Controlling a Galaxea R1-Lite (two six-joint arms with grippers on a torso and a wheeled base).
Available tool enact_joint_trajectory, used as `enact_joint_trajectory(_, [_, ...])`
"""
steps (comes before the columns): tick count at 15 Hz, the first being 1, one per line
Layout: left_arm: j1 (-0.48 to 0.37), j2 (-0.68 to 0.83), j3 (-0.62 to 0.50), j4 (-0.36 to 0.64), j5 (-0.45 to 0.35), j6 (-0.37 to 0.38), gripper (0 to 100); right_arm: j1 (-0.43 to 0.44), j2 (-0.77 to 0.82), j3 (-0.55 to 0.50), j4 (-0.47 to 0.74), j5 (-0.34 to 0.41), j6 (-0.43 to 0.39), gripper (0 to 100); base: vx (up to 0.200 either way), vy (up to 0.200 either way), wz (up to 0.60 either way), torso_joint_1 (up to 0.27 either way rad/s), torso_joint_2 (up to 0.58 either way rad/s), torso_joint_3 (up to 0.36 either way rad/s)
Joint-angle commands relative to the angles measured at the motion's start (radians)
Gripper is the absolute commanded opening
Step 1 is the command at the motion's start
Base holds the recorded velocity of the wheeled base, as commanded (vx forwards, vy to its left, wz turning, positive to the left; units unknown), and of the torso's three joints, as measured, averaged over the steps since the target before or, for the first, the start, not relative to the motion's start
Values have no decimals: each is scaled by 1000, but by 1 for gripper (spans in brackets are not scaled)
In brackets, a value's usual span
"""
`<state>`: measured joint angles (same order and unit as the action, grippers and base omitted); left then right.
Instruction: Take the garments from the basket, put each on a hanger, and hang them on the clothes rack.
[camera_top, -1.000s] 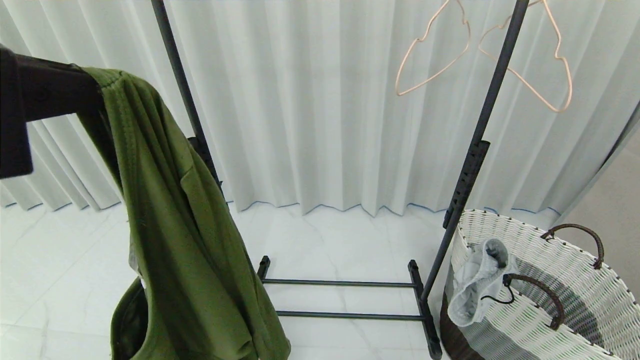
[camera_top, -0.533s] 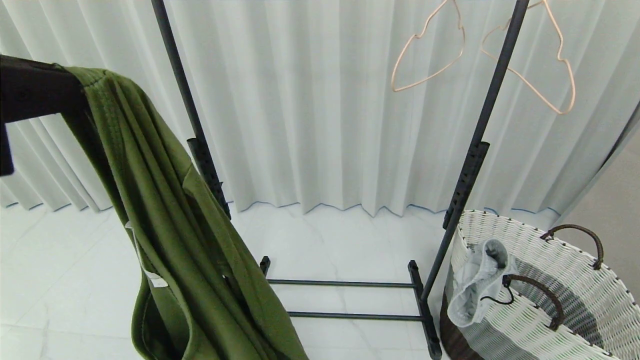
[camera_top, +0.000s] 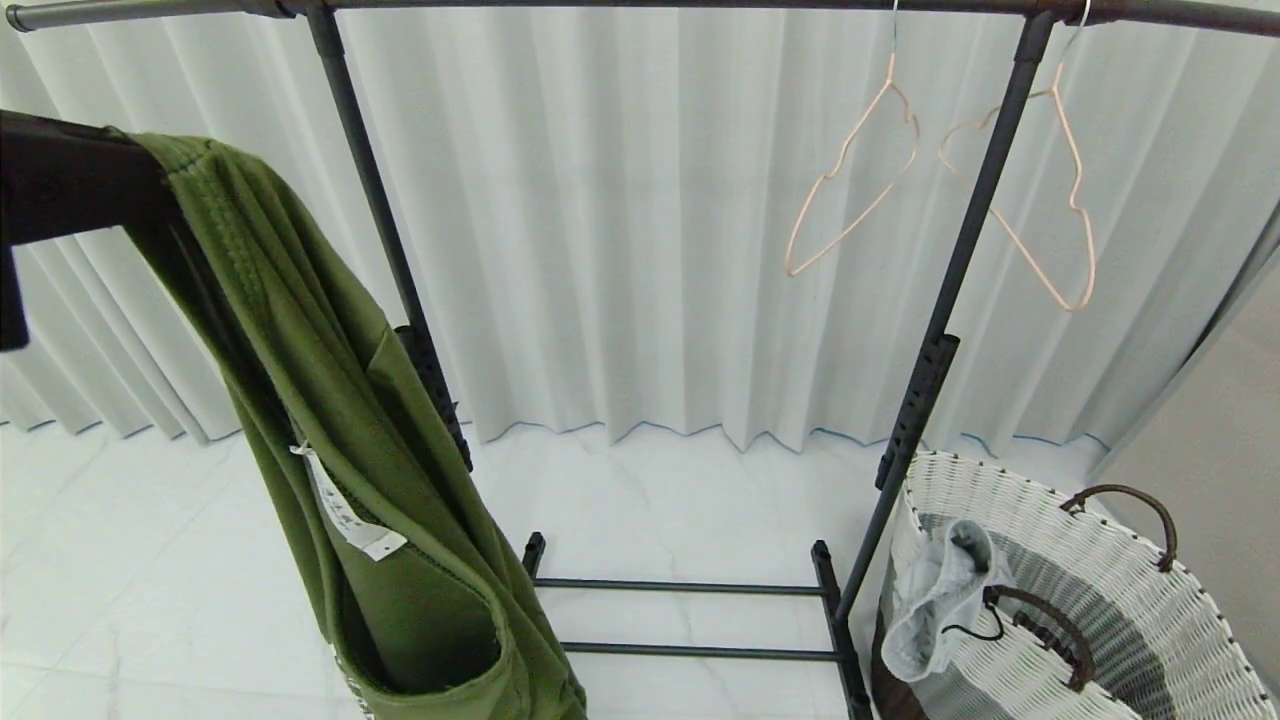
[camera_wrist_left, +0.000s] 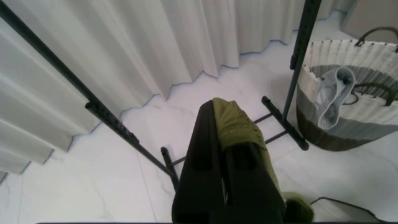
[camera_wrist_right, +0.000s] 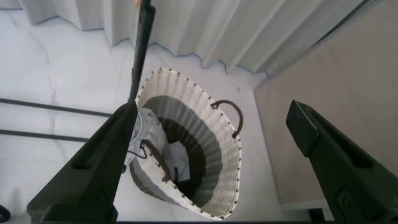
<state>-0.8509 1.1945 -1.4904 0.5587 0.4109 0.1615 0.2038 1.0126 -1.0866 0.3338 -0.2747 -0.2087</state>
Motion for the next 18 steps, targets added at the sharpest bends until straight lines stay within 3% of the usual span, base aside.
enact_joint_trajectory(1, [1,1,-1,0,0,0,0,0,6,1,-1,0,0,100,0,0,0,154,-471,-315])
enact_joint_trajectory(11, [1,7,4,1,0,1,0,-21,40,2,-45,25,51,100,0,0,0,187,-485,-296])
enact_joint_trajectory(15, [1,2,29,1,2,-2,0,-27,49,4,-59,66,51,100,0,0,0,54,-124,-70])
enact_joint_trajectory(18, [1,4,29,1,2,-5,0,-29,52,-3,-82,127,52,100,200,0,0,4,-12,-7])
